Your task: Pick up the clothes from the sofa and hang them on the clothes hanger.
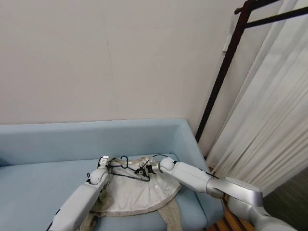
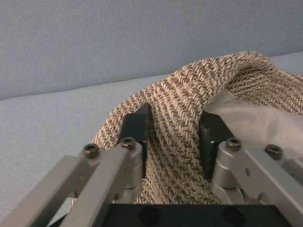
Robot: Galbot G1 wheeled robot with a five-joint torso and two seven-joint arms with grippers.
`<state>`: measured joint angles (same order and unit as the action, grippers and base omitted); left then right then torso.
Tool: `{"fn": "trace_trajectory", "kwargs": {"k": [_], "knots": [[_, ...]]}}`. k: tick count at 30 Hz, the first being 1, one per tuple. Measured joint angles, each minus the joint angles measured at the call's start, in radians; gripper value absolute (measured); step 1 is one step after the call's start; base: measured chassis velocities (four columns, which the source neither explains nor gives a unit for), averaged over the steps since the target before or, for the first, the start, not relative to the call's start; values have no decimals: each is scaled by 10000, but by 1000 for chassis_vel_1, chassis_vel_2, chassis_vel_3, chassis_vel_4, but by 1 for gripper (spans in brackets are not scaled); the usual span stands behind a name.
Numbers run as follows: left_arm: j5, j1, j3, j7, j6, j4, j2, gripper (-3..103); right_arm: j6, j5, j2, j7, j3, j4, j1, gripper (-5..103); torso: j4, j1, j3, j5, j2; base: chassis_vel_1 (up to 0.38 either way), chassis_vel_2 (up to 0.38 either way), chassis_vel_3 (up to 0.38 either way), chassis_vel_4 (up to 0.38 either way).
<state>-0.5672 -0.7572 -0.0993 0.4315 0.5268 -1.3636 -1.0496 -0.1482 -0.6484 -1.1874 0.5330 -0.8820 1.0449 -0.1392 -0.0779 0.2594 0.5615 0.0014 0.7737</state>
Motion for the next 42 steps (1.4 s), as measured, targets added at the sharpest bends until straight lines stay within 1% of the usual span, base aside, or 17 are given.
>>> {"fn": "trace_trajectory", "kwargs": {"k": [1, 4, 5, 6, 7, 8, 9, 12, 13, 16, 17, 21, 24, 25, 28, 34, 42], "knots": [[0, 0, 0, 0, 0, 0, 0, 28, 0, 0, 0, 0, 0, 0, 0, 8, 0, 0, 0, 0, 0, 0, 0, 0, 0], [59, -143, -73, -23, -18, -110, 12, 12, -10, -51, 45, -23, -83, 97, 56, 8, -1, 0, 0, -1, 0, 0, 0, 0, 0], [72, -196, -89, -34, -21, -167, 23, 12, -11, -67, 46, -24, -112, 101, 83, 8, -1, 0, 0, -1, 0, 0, 0, 0, 0], [92, -251, -102, -46, -22, -244, 39, 7, -13, -93, 46, -23, -152, 101, 124, 8, -1, 0, 0, -1, 0, 0, 0, 0, 0], [92, -251, -102, -46, -22, -244, 39, 7, -13, -93, 46, -23, -152, 101, 124, 8, -1, 0, 0, -1, 0, 0, 0, 0, 0], [134, -320, -115, -63, -30, -369, 77, 3, -16, -131, 45, -21, -213, 100, 177, 8, 0, 0, 0, -1, -1, 0, 0, 0, 0], [151, -344, -118, -72, -34, -420, 93, 2, -17, -147, 44, -19, -240, 100, 201, 8, -1, 0, 0, -1, 0, 0, 0, 0, 0], [318, -629, -142, -146, -50, -1128, 314, 2, -65, -391, 50, -5, -575, 191, 516, 8, -1, 1, 1, -2, -1, 0, 0, 0, 0], [318, -629, -142, -146, -50, -1128, 314, 2, -65, -391, 50, -5, -575, 191, 516, 8, -1, 1, 1, -2, -1, 0, 0, 0, 0], [520, -903, -173, -150, -41, -1847, 532, 2, -113, -622, -98, -5, -706, 58, 757, 8, -2, 0, 0, -2, -1, 0, 0, 0, 0], [520, -903, -173, -150, -41, -1847, 532, 2, -113, -622, -98, -5, -706, 58, 757, 8, -2, 0, 0, -2, -1, 0, 0, 0, 0], [991, -1186, -205, -147, -107, -2515, 779, 2, -233, -1003, -500, -48, -490, -495, 961, 8, 6, -1, 0, -1, -1, 0, 0, 0, 0], [1200, -1195, -139, -187, -213, -2612, 849, 2, -366, -1292, -529, -139, -348, -536, 1011, 8, 3, -1, -1, 0, -1, 0, 0, 0, 0], [1269, -1218, -130, -207, -257, -2642, 877, 2, -448, -1455, -540, -168, -321, -538, 1039, 8, -2, -1, -1, -1, -1, 0, 0, 0, 0], [1598, -1469, -235, -307, -494, -2731, 948, 2, -778, -2163, -672, -223, -313, -465, 1128, 8, -4, -1, -1, -1, -1, 0, 0, 0, 0], [1905, -1729, -370, -424, -735, -2757, 924, 2, -881, -2339, -1038, -257, -400, -594, 1054, 8, 2, -1, -1, -2, 0, 0, 0, 0, 0], [2407, -2097, -377, -513, -898, -3159, 919, 2, -882, -2257, -1925, -275, -242, -1615, 923, 8, 0, -1, -1, -1, -1, 0, 0, 0, 0]]}}
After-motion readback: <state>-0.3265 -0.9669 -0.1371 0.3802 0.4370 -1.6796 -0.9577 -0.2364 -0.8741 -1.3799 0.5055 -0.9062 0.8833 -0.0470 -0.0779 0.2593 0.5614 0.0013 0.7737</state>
